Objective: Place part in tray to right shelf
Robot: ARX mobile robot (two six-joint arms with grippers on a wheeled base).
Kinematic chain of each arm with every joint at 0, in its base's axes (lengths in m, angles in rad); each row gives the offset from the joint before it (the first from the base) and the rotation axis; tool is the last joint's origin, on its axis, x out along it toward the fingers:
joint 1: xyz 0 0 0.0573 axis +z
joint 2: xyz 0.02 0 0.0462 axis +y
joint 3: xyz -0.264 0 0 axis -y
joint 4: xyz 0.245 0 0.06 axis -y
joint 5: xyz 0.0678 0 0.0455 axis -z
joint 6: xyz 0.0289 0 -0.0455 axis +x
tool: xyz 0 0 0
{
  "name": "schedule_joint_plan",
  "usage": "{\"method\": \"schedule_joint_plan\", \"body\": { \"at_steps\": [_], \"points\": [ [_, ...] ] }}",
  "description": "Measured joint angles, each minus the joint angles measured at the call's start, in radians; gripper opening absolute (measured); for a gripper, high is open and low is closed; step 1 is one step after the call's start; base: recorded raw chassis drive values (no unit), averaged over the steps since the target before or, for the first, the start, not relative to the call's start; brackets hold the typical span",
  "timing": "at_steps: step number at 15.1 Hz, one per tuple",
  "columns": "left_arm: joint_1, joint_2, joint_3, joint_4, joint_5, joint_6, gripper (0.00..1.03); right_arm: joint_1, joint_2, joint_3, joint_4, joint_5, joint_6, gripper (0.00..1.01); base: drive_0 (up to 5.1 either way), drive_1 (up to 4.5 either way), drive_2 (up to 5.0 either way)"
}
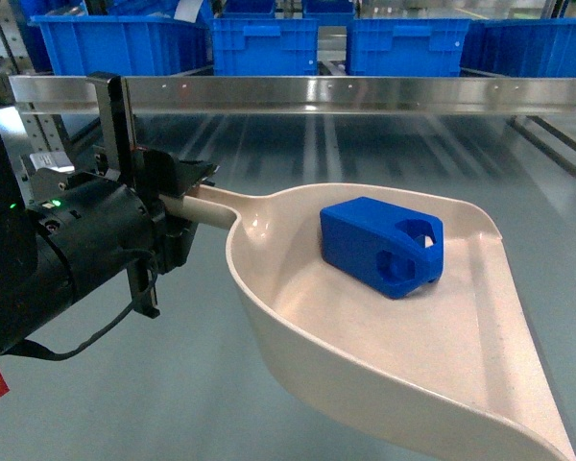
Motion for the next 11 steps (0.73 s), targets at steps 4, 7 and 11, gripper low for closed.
{"method": "schedule_joint_plan", "body": {
  "at_steps": [4, 7, 11],
  "points": [
    [0.0, 0.0, 0.0, 0.002, -0.002, 0.0, 0.12, 0.0, 0.0, 0.0, -0.001, 0.0, 0.0, 0.98, 0.3, 4.07, -3.6],
    [0.002, 0.0, 0.0, 0.0, -0.003, 0.0, 0.12, 0.0, 0.0, 0.0, 0.0, 0.0, 0.0, 0.98, 0.1, 3.97, -3.7],
    [0.003, 0.0, 0.0, 0.0, -0.003, 0.0, 0.12, 0.0, 0.0, 0.0, 0.0, 0.0, 0.0, 0.98, 0.7, 3.59, -4.1]
  ]
}}
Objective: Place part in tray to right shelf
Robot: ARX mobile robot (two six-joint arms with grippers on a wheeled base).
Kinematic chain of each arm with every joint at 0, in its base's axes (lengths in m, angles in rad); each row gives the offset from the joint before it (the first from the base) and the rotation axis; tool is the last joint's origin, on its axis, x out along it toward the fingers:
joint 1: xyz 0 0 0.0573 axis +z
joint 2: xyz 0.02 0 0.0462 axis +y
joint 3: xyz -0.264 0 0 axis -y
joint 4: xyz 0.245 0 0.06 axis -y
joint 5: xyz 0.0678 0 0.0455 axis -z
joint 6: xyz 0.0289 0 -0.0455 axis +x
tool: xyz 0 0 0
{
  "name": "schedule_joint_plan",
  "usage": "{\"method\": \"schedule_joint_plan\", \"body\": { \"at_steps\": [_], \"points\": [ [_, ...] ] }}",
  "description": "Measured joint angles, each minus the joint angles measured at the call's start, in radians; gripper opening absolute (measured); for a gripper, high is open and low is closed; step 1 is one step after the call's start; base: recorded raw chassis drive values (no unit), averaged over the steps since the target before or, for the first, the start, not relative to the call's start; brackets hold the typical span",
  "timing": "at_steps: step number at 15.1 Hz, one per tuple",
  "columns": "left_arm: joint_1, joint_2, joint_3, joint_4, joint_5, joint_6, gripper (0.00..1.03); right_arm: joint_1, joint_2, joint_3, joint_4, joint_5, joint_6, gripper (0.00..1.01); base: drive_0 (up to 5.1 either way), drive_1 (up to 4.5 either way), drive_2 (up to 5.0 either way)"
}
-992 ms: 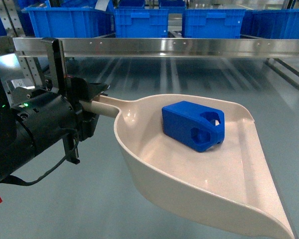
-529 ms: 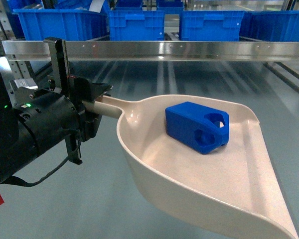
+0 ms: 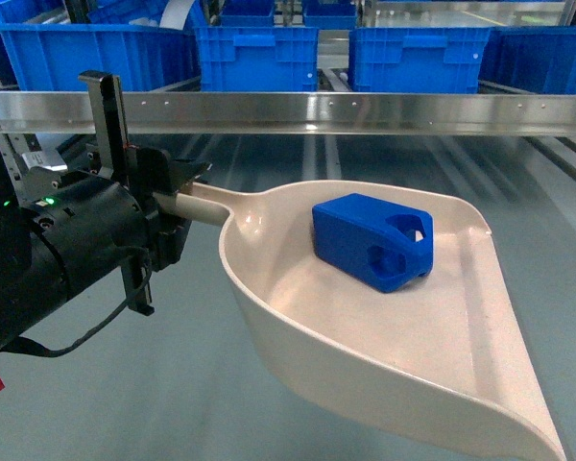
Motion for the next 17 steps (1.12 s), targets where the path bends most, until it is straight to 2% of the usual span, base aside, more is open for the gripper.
{"method": "schedule_joint_plan", "body": {
  "at_steps": [12, 17],
  "points": [
    [0.001, 0.0, 0.0, -0.001, -0.001, -0.001, 0.12, 0.0, 0.0, 0.0, 0.002, 0.001, 0.0, 0.98, 2.7, 2.22, -5.0],
    [-0.001, 0.0, 0.0, 0.003, 0.0, -0.001, 0.12, 0.0, 0.0, 0.002, 0.0, 0.004, 0.0, 0.98, -0.1, 3.93, -4.0]
  ]
}}
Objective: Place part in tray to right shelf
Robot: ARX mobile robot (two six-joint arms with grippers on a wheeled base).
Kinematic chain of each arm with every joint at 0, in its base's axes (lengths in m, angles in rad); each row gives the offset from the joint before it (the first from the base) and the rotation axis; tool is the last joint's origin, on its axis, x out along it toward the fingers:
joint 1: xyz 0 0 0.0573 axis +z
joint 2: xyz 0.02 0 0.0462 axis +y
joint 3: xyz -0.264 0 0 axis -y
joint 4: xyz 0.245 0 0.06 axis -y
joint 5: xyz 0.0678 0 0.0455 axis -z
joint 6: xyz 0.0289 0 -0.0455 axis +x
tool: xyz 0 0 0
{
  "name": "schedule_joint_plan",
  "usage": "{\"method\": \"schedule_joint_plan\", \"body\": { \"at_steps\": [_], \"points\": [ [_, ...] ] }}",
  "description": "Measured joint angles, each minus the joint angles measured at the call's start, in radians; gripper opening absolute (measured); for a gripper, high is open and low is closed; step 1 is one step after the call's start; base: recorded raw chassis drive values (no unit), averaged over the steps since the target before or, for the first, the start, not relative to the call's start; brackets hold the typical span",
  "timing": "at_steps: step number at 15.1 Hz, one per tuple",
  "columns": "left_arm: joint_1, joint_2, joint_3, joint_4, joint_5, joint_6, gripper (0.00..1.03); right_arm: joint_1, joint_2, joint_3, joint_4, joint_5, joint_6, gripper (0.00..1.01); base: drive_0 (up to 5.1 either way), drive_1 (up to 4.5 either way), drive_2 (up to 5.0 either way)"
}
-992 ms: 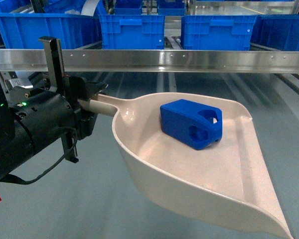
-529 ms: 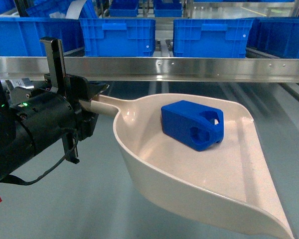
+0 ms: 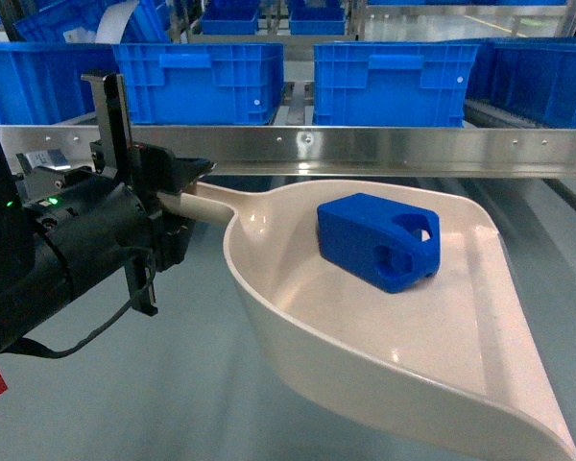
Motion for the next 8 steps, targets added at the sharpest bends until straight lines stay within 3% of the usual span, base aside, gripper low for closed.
{"method": "schedule_joint_plan", "body": {
  "at_steps": [8],
  "points": [
    [0.002, 0.0, 0.0, -0.007, -0.001, 0.001, 0.12, 0.0, 0.0, 0.0, -0.002, -0.001, 0.0, 0.98, 0.1, 4.33, -4.1]
  ]
}}
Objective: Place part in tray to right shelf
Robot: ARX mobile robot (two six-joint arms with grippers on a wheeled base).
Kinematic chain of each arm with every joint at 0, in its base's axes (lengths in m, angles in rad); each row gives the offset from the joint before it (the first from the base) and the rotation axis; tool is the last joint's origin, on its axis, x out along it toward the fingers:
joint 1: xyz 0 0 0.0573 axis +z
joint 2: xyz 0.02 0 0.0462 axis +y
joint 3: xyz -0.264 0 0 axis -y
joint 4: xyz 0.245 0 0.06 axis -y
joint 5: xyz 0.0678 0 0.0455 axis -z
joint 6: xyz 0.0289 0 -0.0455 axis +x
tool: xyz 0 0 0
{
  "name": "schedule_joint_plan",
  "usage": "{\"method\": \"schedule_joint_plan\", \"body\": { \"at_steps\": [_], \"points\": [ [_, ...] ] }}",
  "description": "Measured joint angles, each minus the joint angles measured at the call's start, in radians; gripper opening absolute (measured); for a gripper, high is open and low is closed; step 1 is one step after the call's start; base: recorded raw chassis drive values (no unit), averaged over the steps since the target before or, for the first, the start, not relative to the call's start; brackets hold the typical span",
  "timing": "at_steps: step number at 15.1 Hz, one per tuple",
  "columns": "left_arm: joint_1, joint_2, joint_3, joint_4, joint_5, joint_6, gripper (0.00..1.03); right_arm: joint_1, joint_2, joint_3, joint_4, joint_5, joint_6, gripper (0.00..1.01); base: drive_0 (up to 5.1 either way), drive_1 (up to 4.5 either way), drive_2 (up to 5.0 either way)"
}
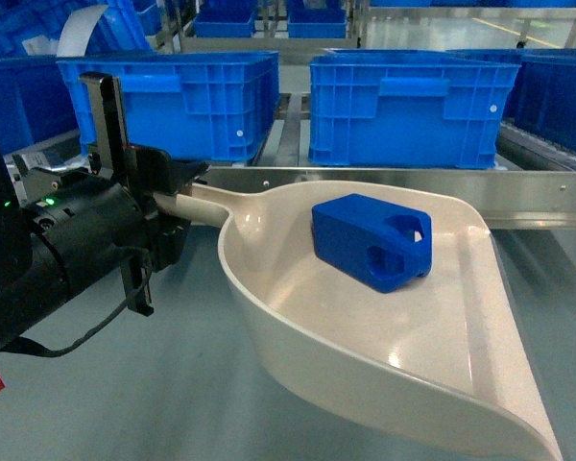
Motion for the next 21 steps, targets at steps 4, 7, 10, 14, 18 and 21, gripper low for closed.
{"method": "schedule_joint_plan", "body": {
  "at_steps": [4, 7, 10, 14, 18, 21],
  "points": [
    [0.0, 0.0, 0.0, 0.005, -0.002, 0.0, 0.12, 0.0, -0.001, 0.0, 0.0, 0.0, 0.0, 0.98, 0.1, 4.4, -4.2],
    [0.0, 0.0, 0.001, 0.006, -0.002, 0.0, 0.12, 0.0, -0.001, 0.0, 0.002, 0.0, 0.0, 0.98, 0.2, 4.33, -3.9],
    [0.0, 0.0, 0.001, 0.007, -0.001, -0.001, 0.12, 0.0, 0.0, 0.0, 0.002, 0.0, 0.0, 0.98, 0.2, 4.4, -4.1],
    [-0.002, 0.0, 0.002, 0.005, 0.006, -0.003, 0.12, 0.0, 0.002, 0.001, 0.002, -0.002, 0.0, 0.98, -0.8, 2.64, -1.9],
    [0.0, 0.0, 0.002, 0.004, -0.002, 0.0, 0.12, 0.0, 0.0, 0.001, 0.001, -0.001, 0.0, 0.98, 0.0, 0.0, 0.0],
    [0.0, 0.0, 0.002, 0.004, -0.002, 0.0, 0.12, 0.0, 0.0, 0.001, 0.001, -0.001, 0.0, 0.98, 0.0, 0.0, 0.0]
  ]
}}
